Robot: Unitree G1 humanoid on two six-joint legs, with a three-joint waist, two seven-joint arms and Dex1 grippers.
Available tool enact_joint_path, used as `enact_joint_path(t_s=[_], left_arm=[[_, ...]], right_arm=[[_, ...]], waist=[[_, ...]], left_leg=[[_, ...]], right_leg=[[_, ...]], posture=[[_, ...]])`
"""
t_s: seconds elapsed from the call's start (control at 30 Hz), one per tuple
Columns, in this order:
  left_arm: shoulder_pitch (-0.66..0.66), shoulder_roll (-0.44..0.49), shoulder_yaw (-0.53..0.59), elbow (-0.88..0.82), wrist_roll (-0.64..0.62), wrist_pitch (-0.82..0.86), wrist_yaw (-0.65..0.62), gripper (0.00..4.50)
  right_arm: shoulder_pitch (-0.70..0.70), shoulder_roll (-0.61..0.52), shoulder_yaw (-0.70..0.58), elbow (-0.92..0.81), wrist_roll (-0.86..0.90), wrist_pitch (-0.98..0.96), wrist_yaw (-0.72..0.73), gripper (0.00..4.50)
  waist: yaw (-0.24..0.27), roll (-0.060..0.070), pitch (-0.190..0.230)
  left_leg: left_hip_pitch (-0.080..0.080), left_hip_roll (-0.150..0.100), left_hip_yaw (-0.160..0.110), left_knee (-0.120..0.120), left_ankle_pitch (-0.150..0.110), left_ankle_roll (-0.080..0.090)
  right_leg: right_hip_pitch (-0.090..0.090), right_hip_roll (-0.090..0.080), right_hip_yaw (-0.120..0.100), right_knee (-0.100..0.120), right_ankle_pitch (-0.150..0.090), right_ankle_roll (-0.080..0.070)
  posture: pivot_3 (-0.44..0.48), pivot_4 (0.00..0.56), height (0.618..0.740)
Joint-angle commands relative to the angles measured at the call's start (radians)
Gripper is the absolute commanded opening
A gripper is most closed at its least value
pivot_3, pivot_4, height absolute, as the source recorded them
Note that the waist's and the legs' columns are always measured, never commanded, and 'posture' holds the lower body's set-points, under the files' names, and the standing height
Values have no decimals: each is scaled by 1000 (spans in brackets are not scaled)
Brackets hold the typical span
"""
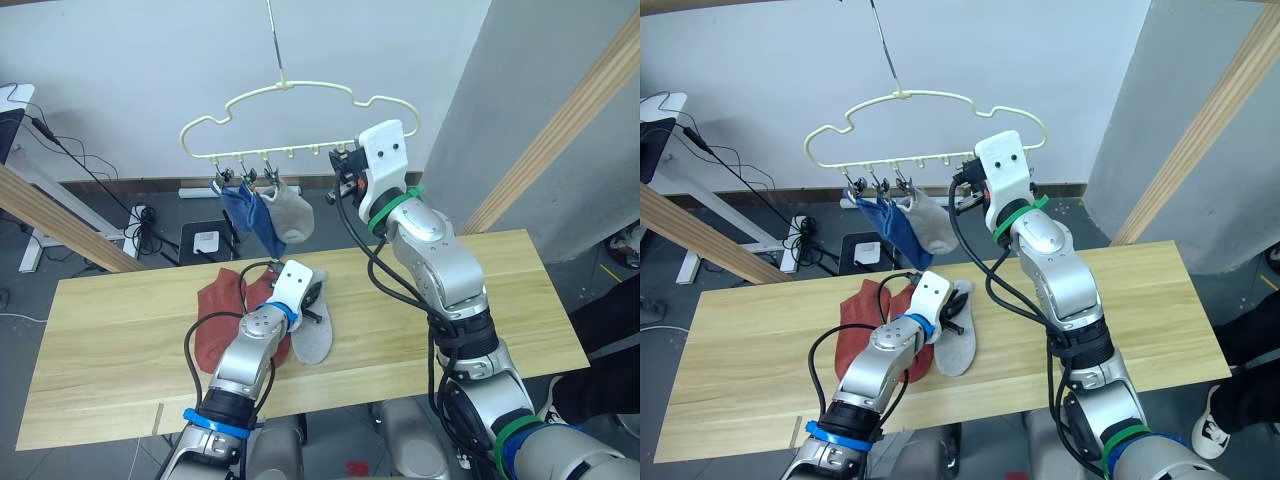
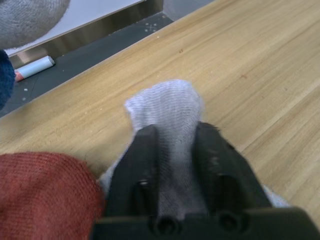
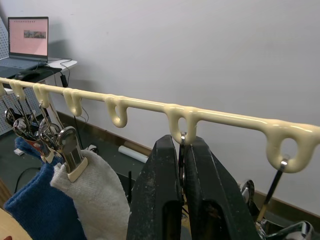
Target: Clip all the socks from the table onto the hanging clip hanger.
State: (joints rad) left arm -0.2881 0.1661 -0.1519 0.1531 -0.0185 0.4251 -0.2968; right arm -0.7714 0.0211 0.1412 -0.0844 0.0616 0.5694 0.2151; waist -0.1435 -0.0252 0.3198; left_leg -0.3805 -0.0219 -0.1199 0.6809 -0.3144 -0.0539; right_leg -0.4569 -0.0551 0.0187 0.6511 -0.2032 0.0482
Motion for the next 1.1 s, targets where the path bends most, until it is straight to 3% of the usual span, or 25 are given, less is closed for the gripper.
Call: enact_joint_path(t_s=[0.03,0.13,0.27,0.5,0.63,1.1], left_arm=[[33,9,-25,4,16,7,-17,373],[39,22,-29,20,25,-28,-27,58],[39,51,-38,26,48,-143,-49,7],[7,125,-82,-30,145,-562,-69,7],[-45,136,-71,-2,195,-706,-22,7],[-152,132,-40,74,198,-892,11,7]], right_arm=[[-3,11,5,-56,10,-5,-3,0],[-3,12,6,-55,9,-4,-3,0],[-3,11,5,-53,8,-4,-3,0],[-7,7,-1,-65,11,5,-3,0],[-6,6,-5,-74,16,13,-2,0],[-2,10,-3,-98,55,49,8,0]], waist=[[0,0,0],[0,0,0],[0,0,0],[0,0,0],[1,0,0],[-17,0,0]], left_leg=[[0,0,0,0,0,0],[0,0,0,0,0,0],[0,0,0,0,0,0],[-1,0,0,0,0,0],[-1,0,0,0,0,0],[-1,0,0,-1,0,0]], right_leg=[[0,0,0,0,0,0],[0,0,0,0,0,0],[0,0,0,0,0,0],[0,0,0,-1,0,0],[0,-1,0,-2,0,0],[0,0,0,-2,0,0]], posture=[[-257,332,731],[-258,332,731],[-261,333,731],[-270,335,731],[-273,336,731],[-274,334,731]])
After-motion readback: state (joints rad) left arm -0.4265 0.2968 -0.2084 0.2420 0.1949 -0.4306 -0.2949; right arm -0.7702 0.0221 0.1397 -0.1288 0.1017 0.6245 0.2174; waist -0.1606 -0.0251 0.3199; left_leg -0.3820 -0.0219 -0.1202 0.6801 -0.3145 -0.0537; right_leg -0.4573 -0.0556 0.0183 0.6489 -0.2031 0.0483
